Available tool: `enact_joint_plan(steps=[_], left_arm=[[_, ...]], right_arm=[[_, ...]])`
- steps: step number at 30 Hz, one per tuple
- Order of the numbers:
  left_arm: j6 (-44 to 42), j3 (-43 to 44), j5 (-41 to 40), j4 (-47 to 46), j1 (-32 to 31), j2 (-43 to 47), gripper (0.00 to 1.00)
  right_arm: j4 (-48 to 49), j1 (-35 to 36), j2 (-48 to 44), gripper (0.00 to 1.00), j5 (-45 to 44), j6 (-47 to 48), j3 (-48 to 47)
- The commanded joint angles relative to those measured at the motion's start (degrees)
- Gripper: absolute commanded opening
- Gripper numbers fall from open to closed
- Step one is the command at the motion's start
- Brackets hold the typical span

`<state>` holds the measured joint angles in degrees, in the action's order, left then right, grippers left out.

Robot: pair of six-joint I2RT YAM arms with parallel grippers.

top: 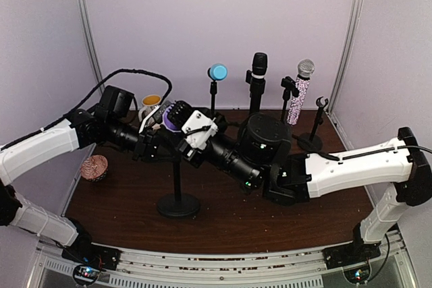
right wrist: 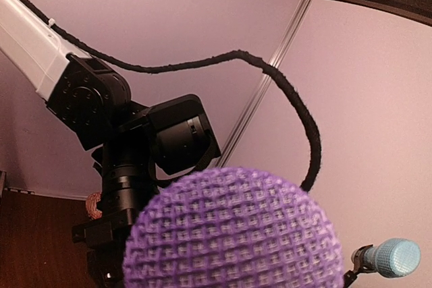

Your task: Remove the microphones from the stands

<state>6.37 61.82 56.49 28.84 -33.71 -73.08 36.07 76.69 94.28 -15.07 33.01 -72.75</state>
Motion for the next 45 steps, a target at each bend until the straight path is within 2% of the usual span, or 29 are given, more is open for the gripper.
enact_joint_plan(steps=[1,4,7,21,30,45], left_arm=[[5.5,1.5,1.9,-1.8,3.7,-0.9,0.00],[6.6,1.7,1.0,-2.2,4.5,-1.8,0.00],[6.9,1.8,0.6,-2.3,4.7,-2.1,0.00],[7.2,1.1,-6.4,-3.2,4.7,-1.9,0.00],[4.4,0.1,-15.0,-2.7,5.0,-1.6,0.00],[2.7,-0.3,-21.2,-1.9,5.6,-1.5,0.00]], right_arm=[[5.1,0.1,-6.0,0.38,-3.3,3.2,0.5],[4.9,0.8,-7.5,0.31,-2.9,3.9,0.6],[4.9,1.3,-8.3,0.28,-2.8,4.7,0.5],[10.2,3.5,-6.4,0.26,-3.1,9.3,-3.6],[13.1,4.5,-8.8,0.24,-3.6,9.2,-3.7],[17.1,5.6,-10.1,0.23,-4.8,9.6,-2.3]])
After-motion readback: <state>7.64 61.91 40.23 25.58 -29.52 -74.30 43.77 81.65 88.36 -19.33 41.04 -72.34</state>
